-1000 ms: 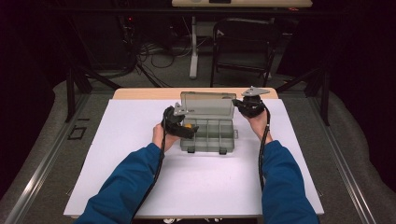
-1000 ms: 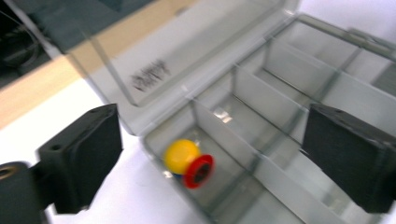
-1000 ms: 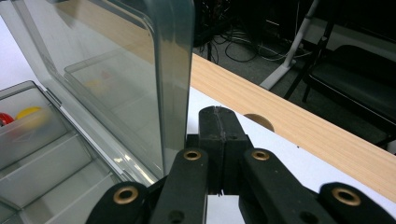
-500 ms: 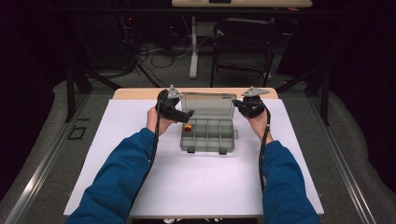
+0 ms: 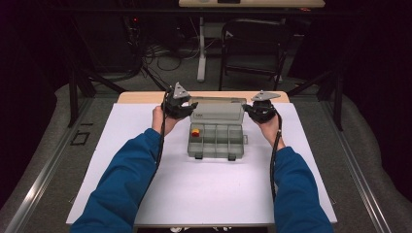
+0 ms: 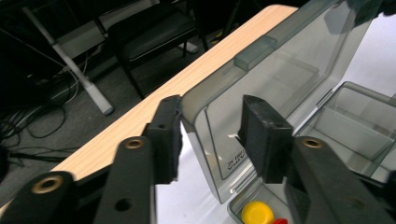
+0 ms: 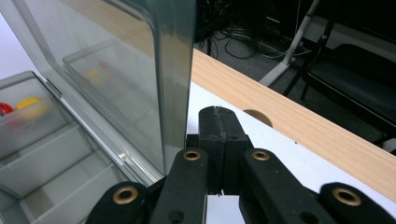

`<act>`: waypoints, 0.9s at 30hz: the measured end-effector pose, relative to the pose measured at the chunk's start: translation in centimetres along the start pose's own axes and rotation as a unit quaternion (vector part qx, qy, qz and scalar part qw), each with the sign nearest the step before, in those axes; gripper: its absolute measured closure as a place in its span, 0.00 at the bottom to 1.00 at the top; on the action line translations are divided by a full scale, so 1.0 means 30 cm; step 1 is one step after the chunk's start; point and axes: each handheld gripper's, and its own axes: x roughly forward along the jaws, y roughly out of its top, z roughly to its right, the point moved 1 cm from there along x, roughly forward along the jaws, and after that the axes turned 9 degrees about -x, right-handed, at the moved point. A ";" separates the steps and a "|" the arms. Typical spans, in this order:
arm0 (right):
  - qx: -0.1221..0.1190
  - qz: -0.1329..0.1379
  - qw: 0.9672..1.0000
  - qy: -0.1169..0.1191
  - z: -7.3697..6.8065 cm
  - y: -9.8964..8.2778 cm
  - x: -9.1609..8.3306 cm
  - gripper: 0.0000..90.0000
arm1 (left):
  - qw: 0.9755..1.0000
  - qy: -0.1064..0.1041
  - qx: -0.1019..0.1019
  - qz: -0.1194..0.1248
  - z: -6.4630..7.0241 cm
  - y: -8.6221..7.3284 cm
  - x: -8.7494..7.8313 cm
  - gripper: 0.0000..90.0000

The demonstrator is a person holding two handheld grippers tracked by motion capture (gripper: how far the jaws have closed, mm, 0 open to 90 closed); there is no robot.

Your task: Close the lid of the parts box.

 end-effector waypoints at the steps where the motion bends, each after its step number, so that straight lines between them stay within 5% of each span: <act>1: 0.002 -0.003 1.000 -0.001 0.001 -0.001 0.000 1.00 | 1.000 -0.003 -0.002 0.001 -0.002 -0.001 0.000 0.71; 11: -0.001 -0.017 1.000 -0.008 0.035 0.011 -0.095 0.67 | 1.000 -0.007 -0.009 0.008 -0.007 -0.005 -0.003 0.76; 16: -0.023 -0.029 0.999 0.023 0.035 0.040 -0.146 0.60 | 1.000 -0.009 -0.010 0.009 -0.009 -0.006 -0.003 0.77; 23: -0.038 -0.017 0.998 0.037 0.004 0.107 -0.153 0.65 | 1.000 -0.004 -0.007 0.003 -0.008 -0.004 -0.007 0.78; 27: -0.032 -0.010 0.999 0.026 -0.009 0.154 -0.135 0.74 | 1.000 -0.006 -0.007 0.002 -0.010 -0.004 -0.009 0.78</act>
